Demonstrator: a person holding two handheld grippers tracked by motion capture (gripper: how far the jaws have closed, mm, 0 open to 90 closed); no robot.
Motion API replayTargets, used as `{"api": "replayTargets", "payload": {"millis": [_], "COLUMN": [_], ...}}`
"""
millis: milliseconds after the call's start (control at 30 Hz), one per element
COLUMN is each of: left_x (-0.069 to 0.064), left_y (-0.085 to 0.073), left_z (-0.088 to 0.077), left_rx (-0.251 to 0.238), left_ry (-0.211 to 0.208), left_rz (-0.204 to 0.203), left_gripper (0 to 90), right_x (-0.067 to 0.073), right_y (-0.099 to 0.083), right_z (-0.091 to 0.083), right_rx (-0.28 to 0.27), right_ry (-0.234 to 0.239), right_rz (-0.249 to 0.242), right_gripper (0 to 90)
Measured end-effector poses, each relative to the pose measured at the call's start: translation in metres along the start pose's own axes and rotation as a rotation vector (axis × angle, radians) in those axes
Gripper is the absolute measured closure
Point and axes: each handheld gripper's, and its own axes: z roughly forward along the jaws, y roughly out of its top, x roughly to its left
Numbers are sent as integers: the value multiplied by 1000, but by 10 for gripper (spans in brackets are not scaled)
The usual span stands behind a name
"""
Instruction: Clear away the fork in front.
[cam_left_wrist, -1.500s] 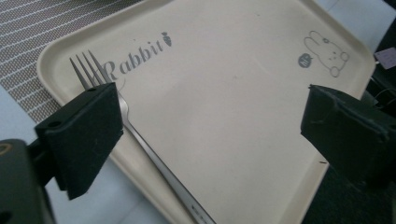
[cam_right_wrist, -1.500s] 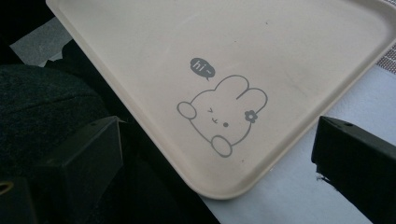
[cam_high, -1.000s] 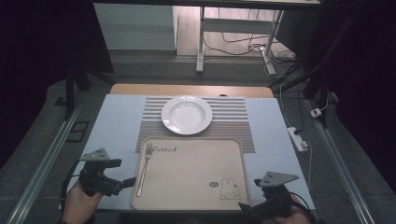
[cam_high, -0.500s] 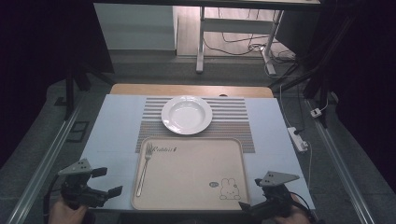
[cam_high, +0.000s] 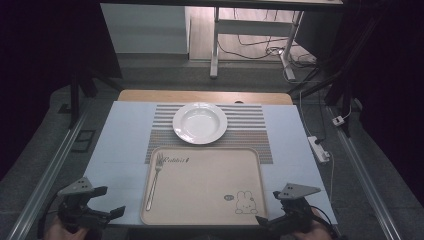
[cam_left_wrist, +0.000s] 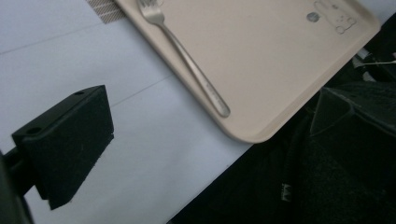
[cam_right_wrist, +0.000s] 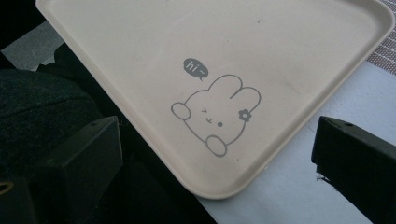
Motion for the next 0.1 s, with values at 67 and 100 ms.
{"api": "replayTargets", "payload": {"millis": [67, 100], "left_x": [-1, -1], "left_y": [1, 2], "left_z": [1, 3], "left_rx": [11, 17], "left_ry": [6, 1], "left_rz": [3, 6], "left_gripper": [0, 0], "right_x": [0, 0], "right_y": [0, 0], "right_z": [0, 0], "right_rx": [1, 2], "right_ry": [2, 2], "right_rz": [-3, -6], "right_gripper": [15, 15]}}
